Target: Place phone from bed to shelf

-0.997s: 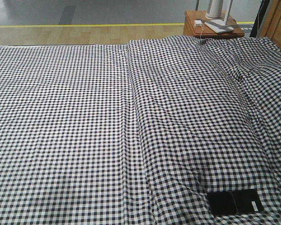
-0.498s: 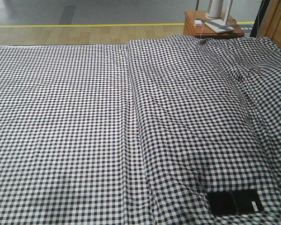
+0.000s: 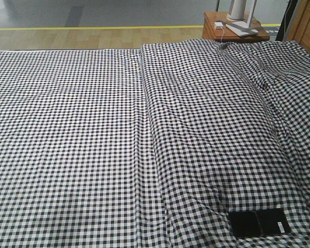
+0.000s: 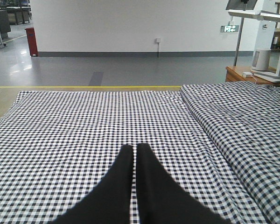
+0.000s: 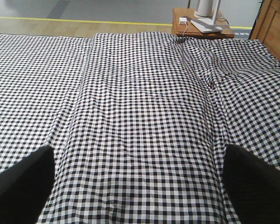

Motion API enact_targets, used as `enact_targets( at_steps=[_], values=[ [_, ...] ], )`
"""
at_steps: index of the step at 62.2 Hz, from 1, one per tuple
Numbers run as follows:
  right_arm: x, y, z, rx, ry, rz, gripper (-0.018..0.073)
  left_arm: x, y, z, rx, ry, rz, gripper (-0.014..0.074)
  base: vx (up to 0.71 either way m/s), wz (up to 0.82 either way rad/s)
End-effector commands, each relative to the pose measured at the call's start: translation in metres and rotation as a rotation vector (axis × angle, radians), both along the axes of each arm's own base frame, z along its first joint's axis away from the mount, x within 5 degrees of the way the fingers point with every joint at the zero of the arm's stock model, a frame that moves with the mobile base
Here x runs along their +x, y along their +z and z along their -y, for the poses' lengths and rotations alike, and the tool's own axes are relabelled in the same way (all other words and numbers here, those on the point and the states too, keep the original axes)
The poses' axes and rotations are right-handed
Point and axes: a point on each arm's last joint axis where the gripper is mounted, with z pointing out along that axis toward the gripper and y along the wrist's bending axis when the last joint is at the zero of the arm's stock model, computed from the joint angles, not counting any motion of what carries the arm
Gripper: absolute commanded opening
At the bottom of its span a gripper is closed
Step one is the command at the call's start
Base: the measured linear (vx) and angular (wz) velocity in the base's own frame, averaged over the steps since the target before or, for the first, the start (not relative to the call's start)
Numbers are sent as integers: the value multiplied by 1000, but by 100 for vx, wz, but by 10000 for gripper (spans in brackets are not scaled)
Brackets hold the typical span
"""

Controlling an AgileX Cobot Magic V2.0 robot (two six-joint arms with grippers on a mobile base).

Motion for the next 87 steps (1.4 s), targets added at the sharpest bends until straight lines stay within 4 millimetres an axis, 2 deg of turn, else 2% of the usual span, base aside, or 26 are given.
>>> enact_targets(
  at_steps=[1, 11, 25, 32, 40, 48, 63, 75, 87],
  values=[
    [2, 17, 0, 25, -13, 77, 713, -1, 15, 0, -11, -2, 108, 1, 0, 0],
    [7, 32, 0, 99, -47, -54, 707, -1, 15, 0, -11, -2, 108, 1, 0, 0],
    [38, 59, 3, 93, -87, -227, 702, -1, 15, 0, -11, -2, 108, 1, 0, 0],
    [59, 60, 5, 74, -107, -296, 698, -1, 15, 0, -11, -2, 108, 1, 0, 0],
    [81, 53, 6, 54, -120, -355, 694, -1, 15, 0, -11, -2, 108, 1, 0, 0],
    [98, 39, 26, 90, -201, -426, 690, -1, 15, 0, -11, -2, 108, 1, 0, 0],
    [114, 7, 86, 128, -232, -556, 680, -1, 15, 0, -11, -2, 108, 1, 0, 0],
    [132, -39, 134, 226, -225, -675, 665, -1, 15, 0, -11, -2, 108, 1, 0, 0],
    [156, -88, 149, 235, -77, -793, 654, -1, 15, 0, -11, -2, 108, 1, 0, 0]
  ],
)
